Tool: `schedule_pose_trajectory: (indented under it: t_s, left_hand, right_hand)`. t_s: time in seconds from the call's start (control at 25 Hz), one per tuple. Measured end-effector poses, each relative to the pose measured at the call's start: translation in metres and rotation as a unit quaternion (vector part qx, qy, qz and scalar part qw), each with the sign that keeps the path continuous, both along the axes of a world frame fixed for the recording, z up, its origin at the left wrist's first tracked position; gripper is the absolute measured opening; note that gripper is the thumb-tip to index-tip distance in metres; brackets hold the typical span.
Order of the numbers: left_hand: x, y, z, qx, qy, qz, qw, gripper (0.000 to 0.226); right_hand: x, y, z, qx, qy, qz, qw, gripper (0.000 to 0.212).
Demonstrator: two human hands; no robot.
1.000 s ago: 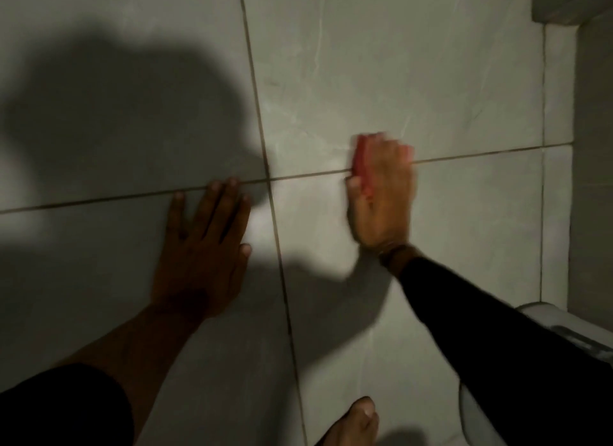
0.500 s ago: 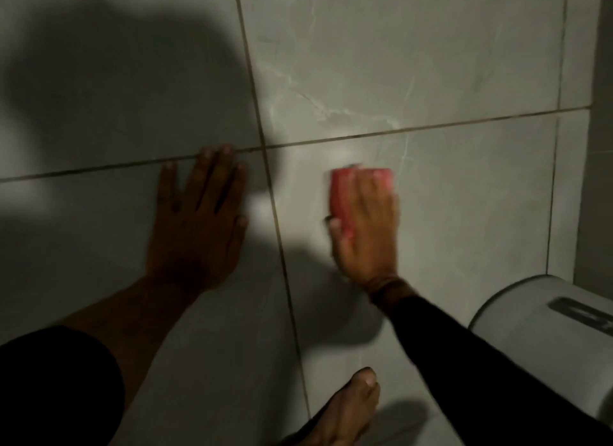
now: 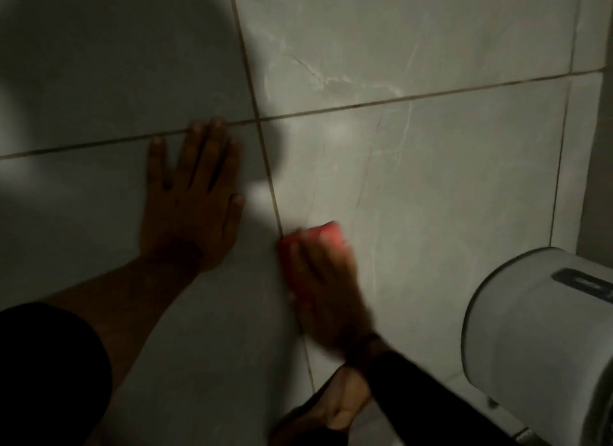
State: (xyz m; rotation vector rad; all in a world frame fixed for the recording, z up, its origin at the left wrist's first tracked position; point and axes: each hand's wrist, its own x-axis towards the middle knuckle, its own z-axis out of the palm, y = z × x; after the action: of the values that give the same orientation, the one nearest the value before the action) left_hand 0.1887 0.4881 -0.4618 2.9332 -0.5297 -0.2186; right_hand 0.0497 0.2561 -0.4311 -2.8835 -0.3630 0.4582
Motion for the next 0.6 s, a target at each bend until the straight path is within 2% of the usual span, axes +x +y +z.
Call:
schedule_pose_trajectory:
  t_s: [0.04, 0.08, 0.12, 0.2, 0.24, 0.28, 0.36, 0.4, 0.44, 0.48, 0.52, 0.56, 0.6]
  left_hand:
    - [-0.001, 0.000, -0.001, 0.000, -0.001, 0.002, 1.000, 0.076]
    - [-0.001, -0.001, -0.002, -0.001, -0.004, 0.003, 1.000, 0.076]
    - [-0.002, -0.002, -0.003, -0.003, -0.006, 0.003, 1.000, 0.076]
    - [-0.002, -0.001, -0.006, -0.005, -0.006, 0.002, 1.000, 0.076]
    - [-0.002, 0.000, -0.007, -0.005, -0.001, 0.003, 1.000, 0.076]
    - [-0.002, 0.001, -0.006, -0.003, 0.001, 0.006, 1.000, 0.077]
    - [-0.002, 0.000, -0.004, -0.001, 0.000, 0.005, 1.000, 0.077]
    - [-0.002, 0.000, -0.003, 0.000, 0.000, 0.001, 1.000, 0.077]
    - [-0.001, 0.000, -0.002, -0.001, 0.002, -0.004, 1.000, 0.077]
    - [-0.001, -0.001, -0.001, 0.000, 0.005, -0.005, 1.000, 0.077]
    - [-0.001, 0.000, -0.001, 0.003, 0.008, -0.003, 1.000, 0.077]
    - [-0.002, 0.001, -0.001, 0.006, 0.009, -0.003, 1.000, 0.076]
    - [-0.003, 0.001, 0.001, 0.007, 0.010, -0.002, 1.000, 0.076]
  right_hand:
    - [0.016, -0.038, 0.001, -0.019, 0.003, -0.111, 0.994, 0.063]
    - [0.034, -0.073, 0.001, -0.037, -0.007, -0.246, 0.969, 0.066]
    - [0.049, -0.093, 0.004, -0.047, -0.031, -0.373, 0.926, 0.070]
    - [0.053, -0.067, -0.001, -0.077, -0.060, -0.517, 0.850, 0.072]
    - [0.042, -0.029, -0.003, -0.098, -0.054, -0.526, 0.843, 0.071]
    - [0.022, 0.020, -0.003, -0.109, -0.047, -0.484, 0.867, 0.070]
    - [-0.039, 0.108, 0.007, -0.066, -0.010, -0.299, 0.952, 0.071]
    - [-0.070, 0.130, 0.011, -0.042, 0.019, -0.221, 0.974, 0.073]
    - [-0.092, 0.129, 0.012, -0.038, 0.047, -0.179, 0.982, 0.072]
    - [-0.101, 0.106, 0.012, -0.039, 0.064, -0.165, 0.983, 0.068]
    - [-0.099, 0.074, 0.013, -0.052, 0.060, -0.192, 0.978, 0.065]
    - [-0.087, 0.038, 0.014, -0.075, 0.039, -0.253, 0.964, 0.066]
    - [-0.066, 0.000, 0.012, -0.093, 0.005, -0.343, 0.935, 0.068]
